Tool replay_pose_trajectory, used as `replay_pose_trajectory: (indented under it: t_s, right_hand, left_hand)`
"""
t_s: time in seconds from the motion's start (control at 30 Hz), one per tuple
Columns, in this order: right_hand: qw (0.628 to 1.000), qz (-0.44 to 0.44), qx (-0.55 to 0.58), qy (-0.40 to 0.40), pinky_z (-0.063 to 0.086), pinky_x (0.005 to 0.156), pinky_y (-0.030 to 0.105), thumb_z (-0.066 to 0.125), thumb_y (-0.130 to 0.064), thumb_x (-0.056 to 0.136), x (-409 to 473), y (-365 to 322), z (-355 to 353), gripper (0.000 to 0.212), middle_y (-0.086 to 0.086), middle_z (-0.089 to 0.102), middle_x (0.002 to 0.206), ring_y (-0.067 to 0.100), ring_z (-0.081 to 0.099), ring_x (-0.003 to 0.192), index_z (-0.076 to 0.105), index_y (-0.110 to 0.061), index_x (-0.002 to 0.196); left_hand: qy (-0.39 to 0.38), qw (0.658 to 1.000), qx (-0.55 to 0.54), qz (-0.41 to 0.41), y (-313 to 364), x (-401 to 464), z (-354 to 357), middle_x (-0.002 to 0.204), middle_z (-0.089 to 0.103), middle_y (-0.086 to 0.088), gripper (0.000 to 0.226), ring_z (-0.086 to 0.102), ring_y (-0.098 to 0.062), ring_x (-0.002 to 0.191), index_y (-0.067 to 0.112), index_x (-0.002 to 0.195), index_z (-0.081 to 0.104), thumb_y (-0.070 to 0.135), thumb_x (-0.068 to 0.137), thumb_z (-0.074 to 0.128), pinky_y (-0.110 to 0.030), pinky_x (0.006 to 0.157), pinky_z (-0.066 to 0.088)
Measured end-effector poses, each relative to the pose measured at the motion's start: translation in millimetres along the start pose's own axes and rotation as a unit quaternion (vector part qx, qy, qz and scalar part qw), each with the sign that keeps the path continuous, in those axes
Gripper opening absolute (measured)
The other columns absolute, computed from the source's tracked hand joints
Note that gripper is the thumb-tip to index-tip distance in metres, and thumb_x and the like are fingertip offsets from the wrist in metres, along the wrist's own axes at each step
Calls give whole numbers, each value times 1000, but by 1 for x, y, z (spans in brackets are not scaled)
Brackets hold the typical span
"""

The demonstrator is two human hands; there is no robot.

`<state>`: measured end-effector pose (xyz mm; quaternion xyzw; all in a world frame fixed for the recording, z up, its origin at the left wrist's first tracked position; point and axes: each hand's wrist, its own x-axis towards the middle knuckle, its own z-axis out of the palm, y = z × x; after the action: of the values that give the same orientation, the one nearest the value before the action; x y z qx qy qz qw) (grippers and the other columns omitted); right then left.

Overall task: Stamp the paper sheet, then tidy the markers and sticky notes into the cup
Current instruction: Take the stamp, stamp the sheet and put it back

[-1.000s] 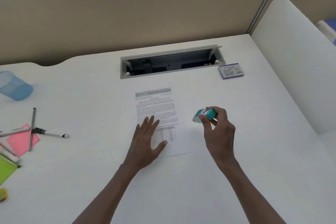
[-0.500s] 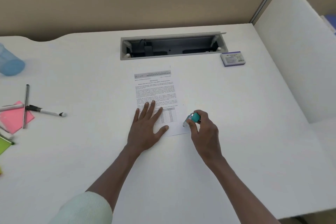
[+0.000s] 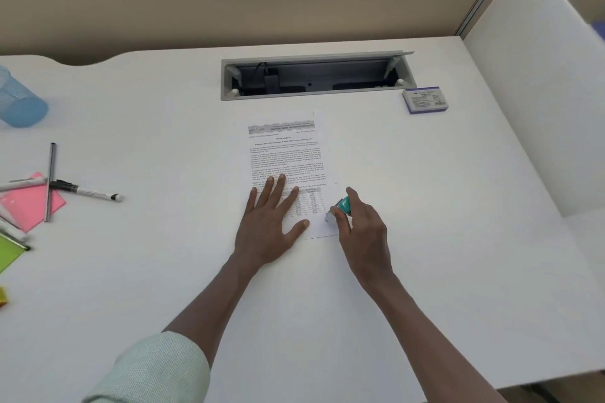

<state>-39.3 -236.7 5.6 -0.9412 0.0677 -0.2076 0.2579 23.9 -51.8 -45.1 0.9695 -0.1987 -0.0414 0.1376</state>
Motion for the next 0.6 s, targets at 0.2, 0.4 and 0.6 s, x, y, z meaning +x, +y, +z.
replay_pose_trajectory:
  t_s: [0.2,0.4,0.6]
  right_hand:
    - [998,-50,-46,7,54,62,32,73,-14,86,2,4,10,47,13,67,82,27,62,72,57,5,127]
    - [992,-90,-91,-10,51,69,31,61,-18,96,-3,14,22,37,12,66,93,25,59,79,58,2,126]
    - [992,-95,-82,-1,52,72,32,60,-17,97,-5,17,24,33,12,66,96,26,59,80,59,3,123]
  left_hand:
    - [4,1000,-2,0,0,0,1,164,0,6,72,-2,-14,152,35,154,20,69,91,31,-44,123,5]
    - [3,1000,-1,1,0,-1,0,164,0,6,72,-1,-15,152,35,154,19,69,91,31,-44,123,6]
    - [6,1000,-5,-1,0,0,0,164,1,6,72,-1,-14,152,35,153,21,69,90,33,-44,123,8]
